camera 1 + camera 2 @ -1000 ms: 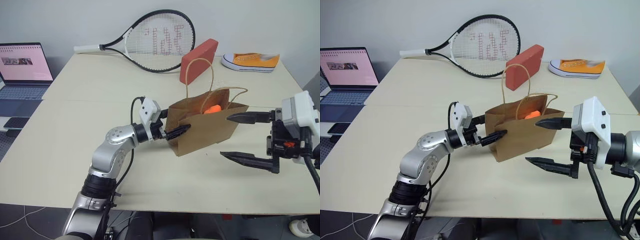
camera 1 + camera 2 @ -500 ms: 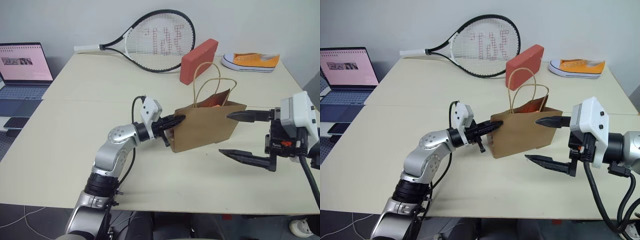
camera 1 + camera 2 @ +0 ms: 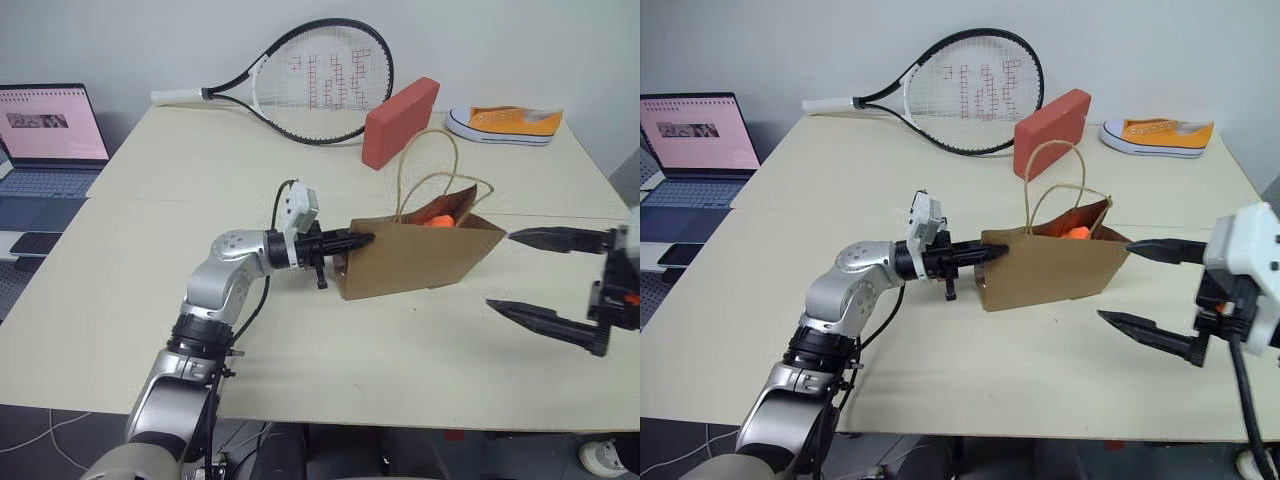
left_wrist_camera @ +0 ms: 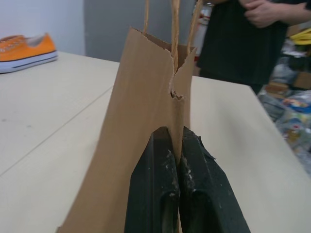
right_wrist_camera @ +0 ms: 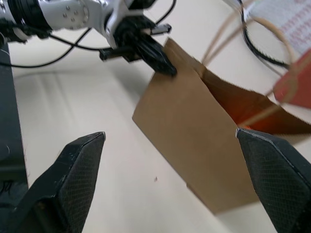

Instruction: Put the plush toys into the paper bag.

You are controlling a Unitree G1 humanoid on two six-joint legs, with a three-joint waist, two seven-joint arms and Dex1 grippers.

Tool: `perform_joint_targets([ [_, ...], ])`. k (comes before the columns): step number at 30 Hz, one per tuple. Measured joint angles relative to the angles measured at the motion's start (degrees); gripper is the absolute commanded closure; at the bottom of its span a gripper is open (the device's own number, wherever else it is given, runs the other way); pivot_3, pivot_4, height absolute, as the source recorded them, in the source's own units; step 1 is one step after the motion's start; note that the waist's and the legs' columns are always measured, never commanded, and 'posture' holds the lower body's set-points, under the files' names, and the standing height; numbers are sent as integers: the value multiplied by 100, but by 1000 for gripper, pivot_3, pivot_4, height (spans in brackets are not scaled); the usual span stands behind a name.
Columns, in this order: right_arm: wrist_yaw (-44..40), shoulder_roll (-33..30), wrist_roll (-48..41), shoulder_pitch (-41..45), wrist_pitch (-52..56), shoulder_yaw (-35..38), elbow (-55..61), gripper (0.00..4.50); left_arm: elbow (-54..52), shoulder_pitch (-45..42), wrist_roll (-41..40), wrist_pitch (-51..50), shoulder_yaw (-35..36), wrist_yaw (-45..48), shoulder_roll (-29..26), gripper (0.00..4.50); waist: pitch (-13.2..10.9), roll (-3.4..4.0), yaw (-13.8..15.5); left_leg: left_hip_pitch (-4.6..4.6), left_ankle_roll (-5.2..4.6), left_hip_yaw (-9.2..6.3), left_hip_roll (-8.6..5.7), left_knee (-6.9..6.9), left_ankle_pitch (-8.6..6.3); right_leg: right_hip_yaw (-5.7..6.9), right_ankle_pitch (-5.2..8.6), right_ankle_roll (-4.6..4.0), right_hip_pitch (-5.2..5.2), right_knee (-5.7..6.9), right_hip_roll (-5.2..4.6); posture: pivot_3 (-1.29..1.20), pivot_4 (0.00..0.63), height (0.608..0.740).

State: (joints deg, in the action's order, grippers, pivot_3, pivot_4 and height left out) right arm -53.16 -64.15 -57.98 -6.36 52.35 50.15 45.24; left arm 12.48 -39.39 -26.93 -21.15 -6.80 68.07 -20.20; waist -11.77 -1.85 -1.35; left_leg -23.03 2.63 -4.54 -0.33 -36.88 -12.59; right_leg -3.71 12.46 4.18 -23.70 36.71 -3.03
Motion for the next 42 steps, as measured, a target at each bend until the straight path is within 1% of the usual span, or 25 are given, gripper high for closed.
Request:
perform_joint_targets([
  [2,-182,8,5,-329,194,502,2,0,184,-173,-64,-151,-9,339,-43,4466,0,-1,-1,1,0,0,1,-1,0,1,0,0,0,0,0,0,150,740],
  [6,-305,26,36,-598,273,964,5,0,479,-396,-150,-371,-4,702,-85,4466,0,-1,-28,3,0,3,3,-1,0,1,1,-1,0,0,0,0,150,740],
  [8,-307,32,33,-630,279,1005,13,0,608,-501,-201,-459,25,778,-81,4466,-1,-2,-30,3,0,3,3,-2,0,1,2,-3,0,-1,0,0,150,740],
  [11,-307,49,33,-664,278,1005,65,0,720,-628,-131,-329,40,836,-92,4466,-1,-2,-29,2,0,2,2,-1,0,0,2,-3,0,-4,-1,0,150,740],
  [23,-298,50,79,-644,116,790,56,0,1080,-591,323,195,-17,809,-63,4466,-1,-3,-22,1,1,0,1,4,-1,0,2,-2,1,-6,0,0,150,740],
  [24,-295,50,95,-639,88,712,44,0,1242,-641,442,326,-51,782,-60,4043,-2,-4,-19,1,1,0,1,3,-1,0,2,-2,1,-6,0,0,150,740],
  [25,-293,49,98,-633,76,670,38,0,1383,-706,548,430,-75,758,-61,3829,-2,-4,-16,0,0,0,1,1,0,0,2,-2,1,-8,0,0,150,740],
  [27,-281,49,99,-598,50,598,11,0,1603,-851,676,602,-74,767,-76,3230,-3,-6,-15,-2,0,1,2,1,0,1,2,-2,1,-15,0,0,150,740],
  [31,-268,49,172,-584,-49,428,-9,0,1683,-909,832,919,-72,906,-222,1965,-3,-5,-32,-3,0,3,3,13,-1,-1,-1,2,3,-32,0,0,150,740],
  [36,-225,23,422,-355,-280,65,-188,0,1656,-786,982,940,-70,1002,-583,397,-3,-5,-31,-2,-1,0,2,23,-2,1,-3,5,2,-34,0,0,150,740],
  [37,-220,8,494,-314,-316,-18,-244,0,1612,-740,1028,953,-69,991,-643,140,-3,-5,-27,-2,-1,-1,2,23,-2,1,-3,5,2,-34,0,0,150,740],
  [38,-218,-15,548,-232,-369,-141,-322,0,1539,-662,1083,1011,-69,956,-728,59,-3,-5,-27,-2,-1,-1,2,23,-2,1,-3,5,2,-35,-1,0,150,740],
  [42,-366,-134,1002,-96,-753,-535,-797,0,1114,-269,1235,1066,21,688,-1145,59,-3,-5,-39,-2,-1,0,4,27,-2,1,-3,5,2,-39,-1,0,150,740],
])
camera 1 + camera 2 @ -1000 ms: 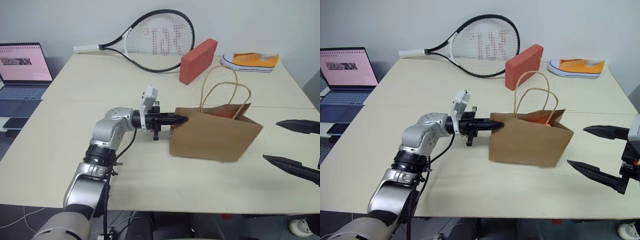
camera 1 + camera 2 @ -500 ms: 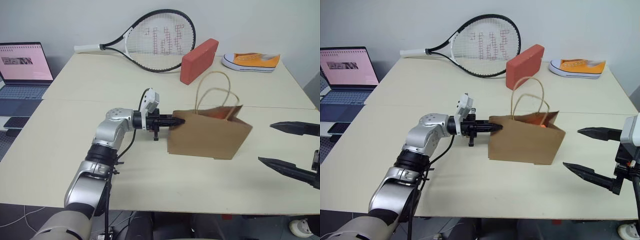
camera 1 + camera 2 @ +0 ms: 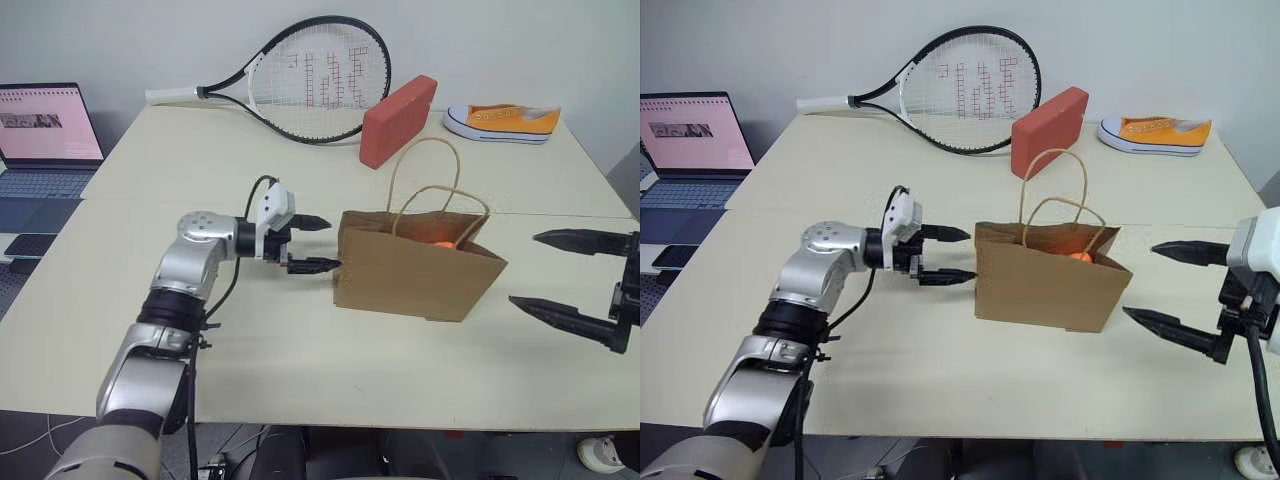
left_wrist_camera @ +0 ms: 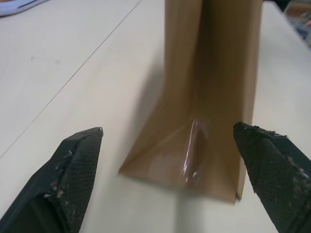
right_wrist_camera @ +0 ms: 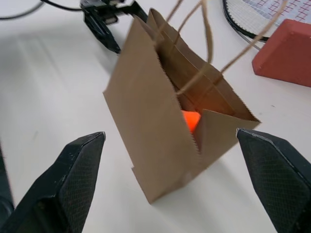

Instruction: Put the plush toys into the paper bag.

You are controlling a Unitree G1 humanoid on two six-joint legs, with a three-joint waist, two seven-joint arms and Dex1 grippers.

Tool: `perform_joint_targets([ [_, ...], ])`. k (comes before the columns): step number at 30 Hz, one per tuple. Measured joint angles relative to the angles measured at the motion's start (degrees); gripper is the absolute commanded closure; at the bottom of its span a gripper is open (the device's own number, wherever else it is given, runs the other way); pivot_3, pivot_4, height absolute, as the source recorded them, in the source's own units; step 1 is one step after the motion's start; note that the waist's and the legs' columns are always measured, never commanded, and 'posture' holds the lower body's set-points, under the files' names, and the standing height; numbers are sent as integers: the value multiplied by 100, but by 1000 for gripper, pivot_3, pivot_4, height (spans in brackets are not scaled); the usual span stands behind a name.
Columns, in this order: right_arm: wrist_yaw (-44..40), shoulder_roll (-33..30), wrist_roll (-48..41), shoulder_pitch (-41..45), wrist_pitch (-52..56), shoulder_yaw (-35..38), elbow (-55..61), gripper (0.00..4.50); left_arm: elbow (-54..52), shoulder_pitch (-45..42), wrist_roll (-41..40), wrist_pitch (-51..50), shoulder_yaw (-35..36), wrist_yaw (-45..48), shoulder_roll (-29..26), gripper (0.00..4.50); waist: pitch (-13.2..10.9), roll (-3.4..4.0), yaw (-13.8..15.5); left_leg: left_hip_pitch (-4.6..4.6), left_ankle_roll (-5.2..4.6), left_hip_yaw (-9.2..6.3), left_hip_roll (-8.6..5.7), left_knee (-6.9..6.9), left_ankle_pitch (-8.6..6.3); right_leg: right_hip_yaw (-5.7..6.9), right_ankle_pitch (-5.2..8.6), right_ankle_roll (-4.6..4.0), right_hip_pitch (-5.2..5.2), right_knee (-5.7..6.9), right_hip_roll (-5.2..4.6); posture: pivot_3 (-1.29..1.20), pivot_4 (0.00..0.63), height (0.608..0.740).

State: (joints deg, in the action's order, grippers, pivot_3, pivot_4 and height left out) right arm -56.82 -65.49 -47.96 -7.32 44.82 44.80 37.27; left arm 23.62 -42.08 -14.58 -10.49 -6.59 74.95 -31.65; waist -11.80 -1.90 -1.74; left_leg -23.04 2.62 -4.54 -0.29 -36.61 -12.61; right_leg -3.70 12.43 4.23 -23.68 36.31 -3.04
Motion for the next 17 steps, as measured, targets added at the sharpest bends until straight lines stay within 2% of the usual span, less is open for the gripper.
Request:
perform_joint_targets([
  [5,-493,-214,635,312,-691,-403,-942,0,-1204,736,80,-252,393,-330,-1060,59,-1,1,-14,6,0,4,4,19,0,0,0,0,-5,0,0,0,150,740],
  [9,-1021,-503,741,627,-894,-732,-1724,0,-2070,1508,-10,-604,794,-302,-1888,59,-1,3,-10,12,0,6,5,31,0,1,3,-6,-7,0,-2,0,150,740],
  [12,-1432,-717,897,812,-1090,-1004,-2183,0,-2285,1789,-130,-827,1092,-336,-2152,59,-1,3,23,11,0,5,5,30,0,6,5,-9,-7,-1,-3,0,150,740],
  [17,-1708,-798,1039,1091,-1262,-1279,-2496,0,-2499,1832,-369,-1098,1285,-434,-2204,59,-1,3,10,8,0,11,7,30,0,6,4,-8,-6,-15,-5,0,150,740],
])
